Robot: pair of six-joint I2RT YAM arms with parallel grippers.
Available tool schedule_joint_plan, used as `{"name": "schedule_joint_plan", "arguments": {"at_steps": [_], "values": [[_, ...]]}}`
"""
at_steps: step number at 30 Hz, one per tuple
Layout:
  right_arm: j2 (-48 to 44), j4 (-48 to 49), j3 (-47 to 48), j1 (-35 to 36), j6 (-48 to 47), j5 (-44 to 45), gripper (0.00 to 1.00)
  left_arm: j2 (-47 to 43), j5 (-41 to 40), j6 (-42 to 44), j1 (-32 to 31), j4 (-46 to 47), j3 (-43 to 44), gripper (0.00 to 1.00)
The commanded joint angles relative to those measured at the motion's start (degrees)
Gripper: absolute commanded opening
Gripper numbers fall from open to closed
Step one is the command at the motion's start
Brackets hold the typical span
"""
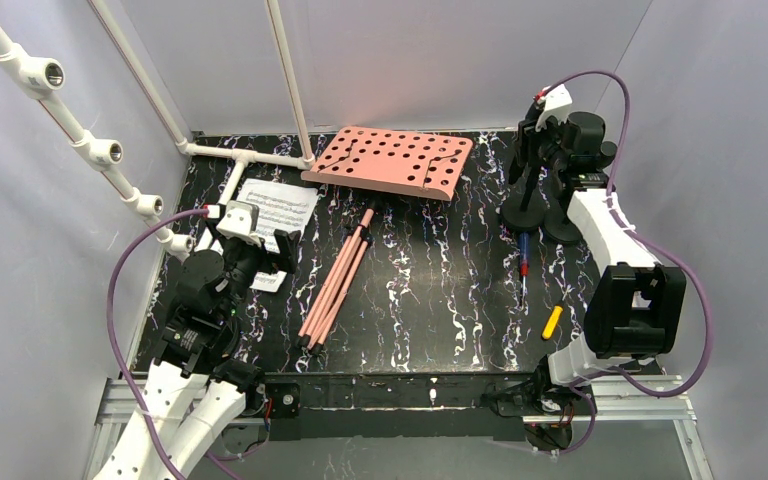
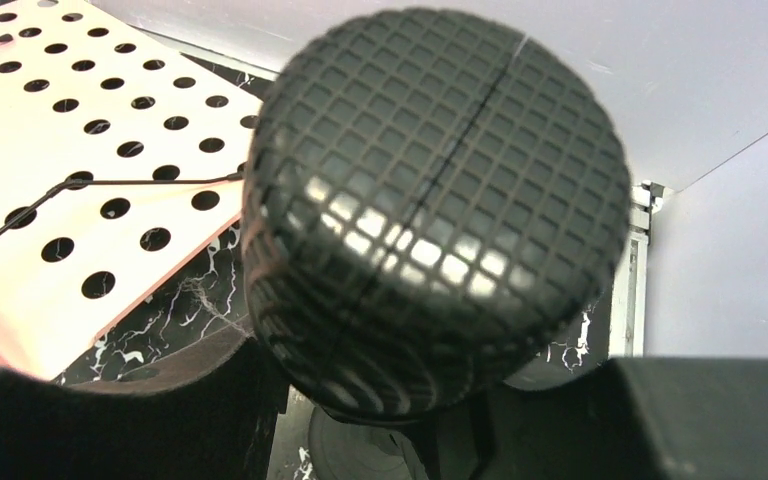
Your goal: Pack up the instrument practice props
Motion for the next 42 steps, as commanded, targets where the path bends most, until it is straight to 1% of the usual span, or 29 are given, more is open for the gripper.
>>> {"name": "schedule_joint_plan", "arguments": {"at_steps": [1,7,9,11,14,15,18,22,24,31,38,42], "values": [[-2.43,7.99,-2.99,-0.25,3.5,1.75,0.39,0.21,0.42,0.69,-0.27,0.81,-0.47,0.92],[-4.71,12.18,-8.91,-0.23,7.67,4.81,0.52,0.39,0.56,0.69,-0.26,1.04,-0.56,0.92],[-5.45,12.52,-10.12,-1.77,8.58,6.49,0.56,0.41,0.73,0.69,-0.26,1.16,-0.56,0.92],[-6.21,13.25,-11.32,-2.12,9.49,7.96,0.57,0.39,0.92,0.69,-0.27,1.23,-0.56,0.92],[-7.69,14.61,-13.26,-2.4,10.99,10.0,0.62,0.39,0.95,0.69,-0.26,1.15,-0.47,0.92],[-8.08,14.99,-13.8,-2.51,11.38,10.36,0.66,0.39,1.06,0.72,-0.27,1.17,-0.47,0.92],[-9.12,15.4,-15.04,-2.53,12.1,10.17,0.76,0.47,1.07,0.69,-0.31,1.13,-0.49,0.92],[-10.67,15.53,-16.44,-2.53,13.56,9.93,0.84,0.59,1.23,0.71,-0.26,1.17,-0.48,0.92],[-11.61,15.75,-17.58,-2.53,14.0,9.94,0.86,0.67,1.35,0.69,-0.35,1.15,-0.47,0.92],[-16.72,18.19,-23.17,-2.53,15.41,10.28,0.98,0.73,1.48,0.69,-0.29,1.03,-0.38,0.92],[-19.01,19.23,-26.34,-2.53,15.99,10.38,0.99,0.88,1.58,0.69,-0.28,0.82,-0.3,0.92],[-19.71,21.44,-29.27,-2.53,16.78,10.38,0.99,0.94,1.77,0.69,-0.37,0.9,-0.3,0.92]]}}
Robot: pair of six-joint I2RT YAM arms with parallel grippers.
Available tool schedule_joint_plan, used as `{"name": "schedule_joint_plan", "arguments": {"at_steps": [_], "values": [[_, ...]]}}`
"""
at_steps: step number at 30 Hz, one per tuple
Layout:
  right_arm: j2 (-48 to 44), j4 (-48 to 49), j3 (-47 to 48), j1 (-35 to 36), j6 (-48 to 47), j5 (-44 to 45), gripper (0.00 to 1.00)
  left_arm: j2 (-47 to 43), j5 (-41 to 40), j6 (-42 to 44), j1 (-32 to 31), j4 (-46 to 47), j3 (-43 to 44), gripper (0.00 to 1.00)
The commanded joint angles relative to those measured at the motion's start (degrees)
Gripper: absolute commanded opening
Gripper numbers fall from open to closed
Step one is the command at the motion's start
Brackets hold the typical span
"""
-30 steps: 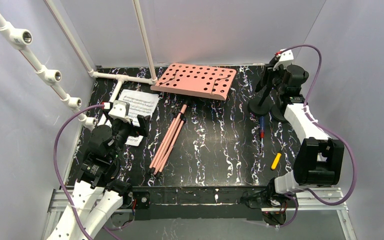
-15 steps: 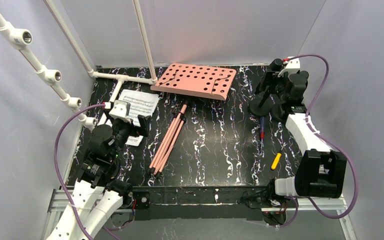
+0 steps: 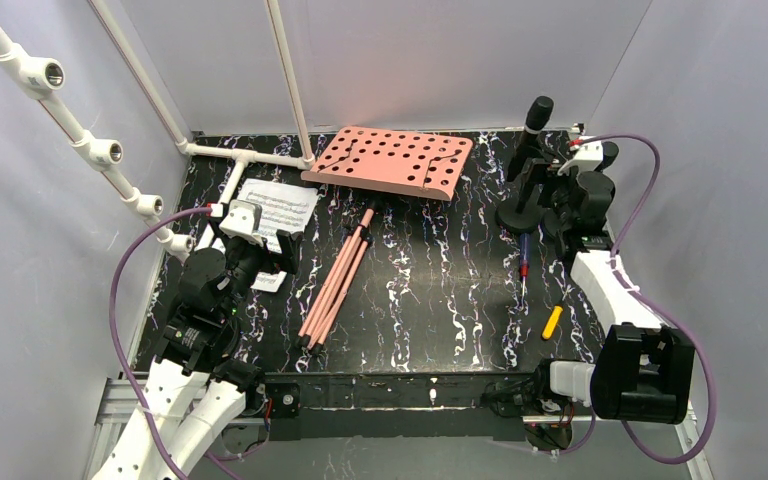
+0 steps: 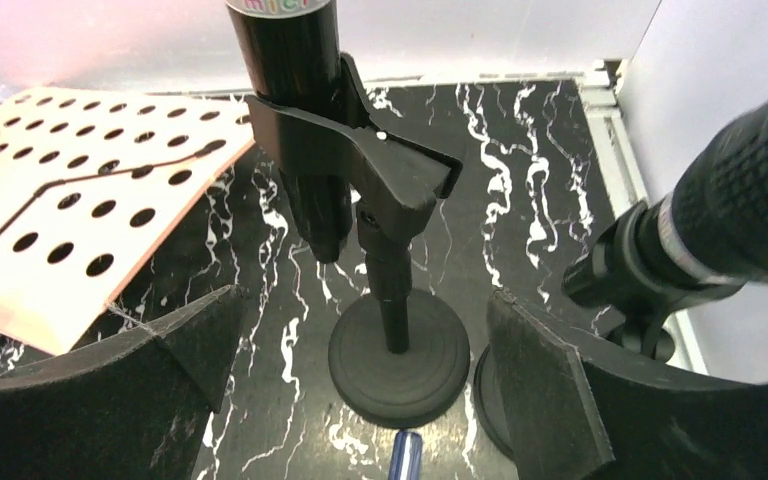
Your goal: Pack up the instrument practice props
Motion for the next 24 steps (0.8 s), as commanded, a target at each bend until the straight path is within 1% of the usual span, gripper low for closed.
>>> {"name": "schedule_joint_plan", "arguments": {"at_steps": [1,5,7,10,14,18,20,24], "values": [[-1.69,4.3,-2.49,-0.26,1.49,0.69,0.99,0.09,0.69,0.69,-0.28,0.91,-0.21,0.92],[-1.31,7.8,-6.08,-0.26,2.38,0.86,0.99,0.18,0.7,0.6,-0.27,0.83,-0.21,0.92],[-0.08,10.48,-7.29,-0.26,2.93,3.46,0.99,0.17,0.72,0.6,-0.26,0.86,-0.21,0.92],[2.71,11.82,-7.25,-0.26,4.34,5.61,0.99,0.26,0.73,0.61,-0.33,0.74,-0.21,0.92],[7.11,17.5,-7.59,-0.26,5.62,4.21,0.99,0.43,0.82,0.6,-0.39,0.74,-0.21,0.92],[12.07,23.24,-7.08,-0.26,7.63,3.94,0.96,0.59,0.87,0.7,-0.34,0.77,-0.15,0.92],[14.59,27.63,-7.43,-0.11,8.44,3.57,0.93,0.69,0.92,0.69,-0.32,0.77,-0.19,0.92],[18.63,40.57,-9.94,0.56,9.26,2.86,0.76,0.74,0.96,0.69,-0.34,0.86,-0.21,0.92]]}}
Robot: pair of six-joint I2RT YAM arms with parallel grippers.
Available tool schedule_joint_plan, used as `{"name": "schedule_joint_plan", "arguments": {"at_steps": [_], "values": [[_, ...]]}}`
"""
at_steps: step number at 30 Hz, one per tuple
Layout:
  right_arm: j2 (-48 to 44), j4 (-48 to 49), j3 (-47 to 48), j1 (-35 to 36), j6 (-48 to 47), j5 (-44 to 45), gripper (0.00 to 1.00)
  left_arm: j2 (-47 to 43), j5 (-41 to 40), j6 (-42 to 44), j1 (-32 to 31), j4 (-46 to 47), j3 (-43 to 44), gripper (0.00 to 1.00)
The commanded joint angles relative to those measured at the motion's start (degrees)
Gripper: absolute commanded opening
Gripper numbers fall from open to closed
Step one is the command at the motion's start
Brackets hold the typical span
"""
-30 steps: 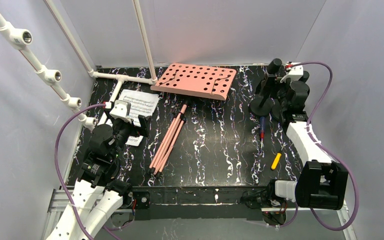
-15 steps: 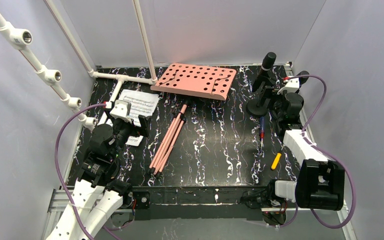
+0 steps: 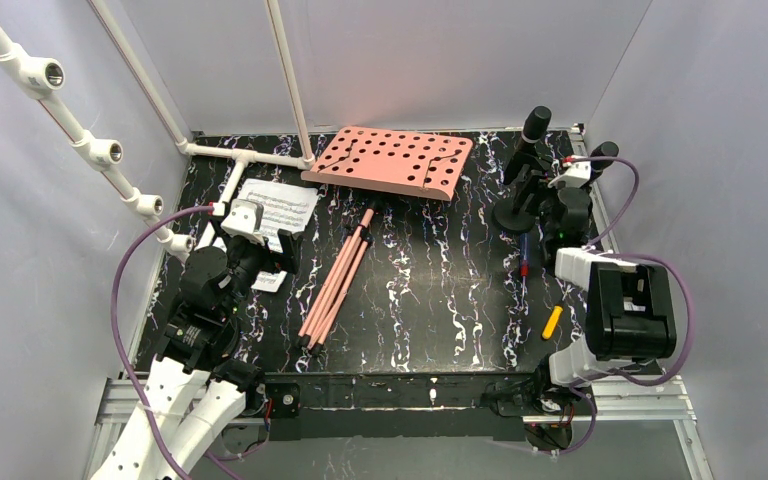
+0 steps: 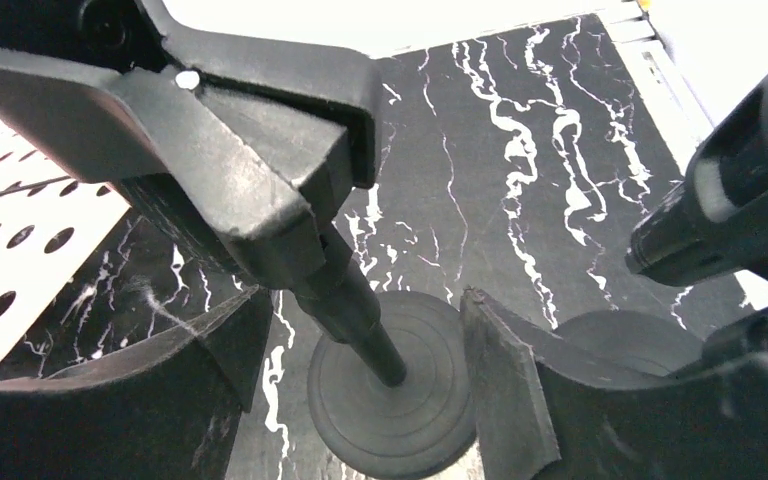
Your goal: Pack up the instrument practice props
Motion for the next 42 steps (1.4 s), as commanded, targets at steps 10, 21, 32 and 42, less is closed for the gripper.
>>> {"name": "schedule_joint_plan", "arguments": {"at_steps": [10,21,32,42], "values": [[7.96,28.96,-4.35,1.35,-3.7,-0.16,0.58,0.24,0.87,0.69,-0.28,1.11,-0.42,0.92],[-1.67,22.74,-4.98,3.73,-7.43,-6.71,0.18,-0.51,1.31,2.37,-0.3,1.55,-0.81,0.92],[-18.33,13.97,-10.82,9.51,-7.57,-5.48,0.15,-1.86,2.23,3.01,-0.28,1.87,-0.74,0.92],[-36.22,4.63,-17.9,22.22,-3.55,-2.77,0.13,-1.39,8.41,2.98,-0.37,2.51,-0.65,0.92]]}}
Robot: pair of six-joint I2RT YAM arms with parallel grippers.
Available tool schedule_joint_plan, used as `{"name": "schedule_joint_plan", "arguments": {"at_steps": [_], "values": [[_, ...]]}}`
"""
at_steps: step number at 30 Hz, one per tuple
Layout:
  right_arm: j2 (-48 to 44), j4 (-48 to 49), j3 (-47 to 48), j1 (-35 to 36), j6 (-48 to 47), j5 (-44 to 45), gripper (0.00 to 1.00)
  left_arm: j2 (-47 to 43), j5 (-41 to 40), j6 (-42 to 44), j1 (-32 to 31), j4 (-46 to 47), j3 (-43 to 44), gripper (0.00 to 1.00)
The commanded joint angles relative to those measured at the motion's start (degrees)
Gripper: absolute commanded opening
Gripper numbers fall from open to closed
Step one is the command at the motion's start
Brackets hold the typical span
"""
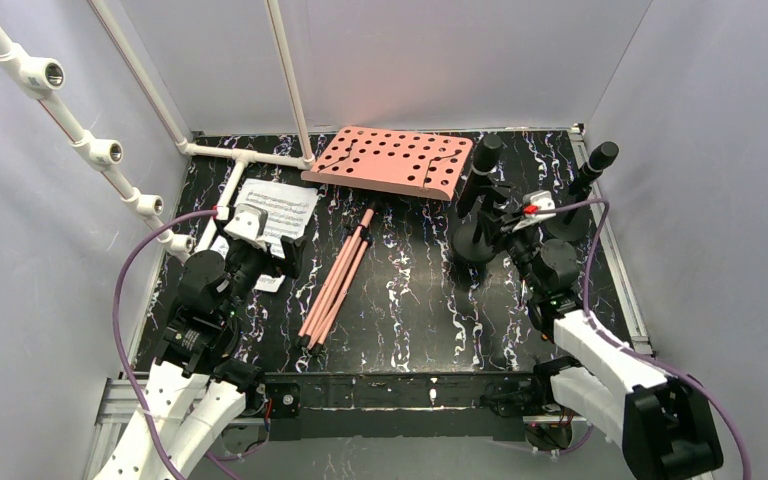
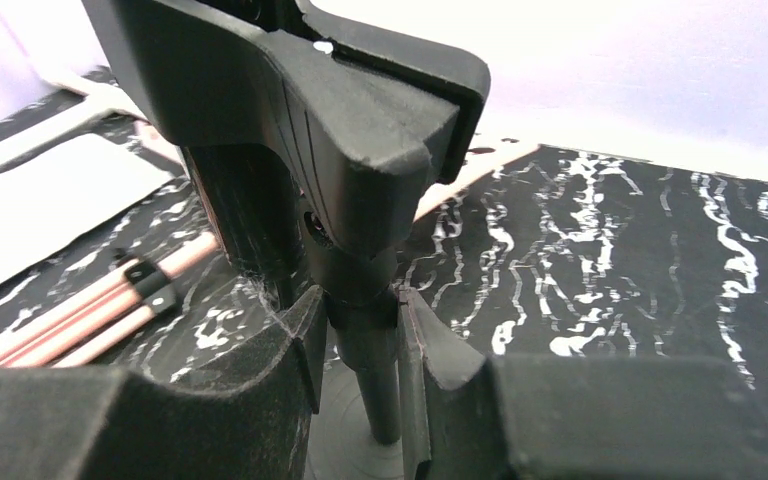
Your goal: Pack up the instrument practice props
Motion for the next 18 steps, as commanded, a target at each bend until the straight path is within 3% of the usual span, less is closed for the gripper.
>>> {"name": "schedule_joint_plan", "arguments": {"at_steps": [1,6,10,18], "values": [[-6.48,3.35,-1.6,4.94,3.63,1.04,0.13,0.0,6.08,0.6,-0.26,2.28,-0.07,0.92],[-7.65,5.98,-4.51,15.09,5.05,1.68,0.13,0.19,13.7,1.24,-0.28,4.21,-0.72,0.92],[-6.25,12.0,-8.0,23.35,4.13,7.42,0.12,0.32,20.26,1.9,-0.31,6.51,-1.89,0.92],[5.29,26.03,-10.34,35.18,4.08,14.39,0.12,5.31,36.25,-1.07,-0.57,11.71,-2.93,0.91]]}}
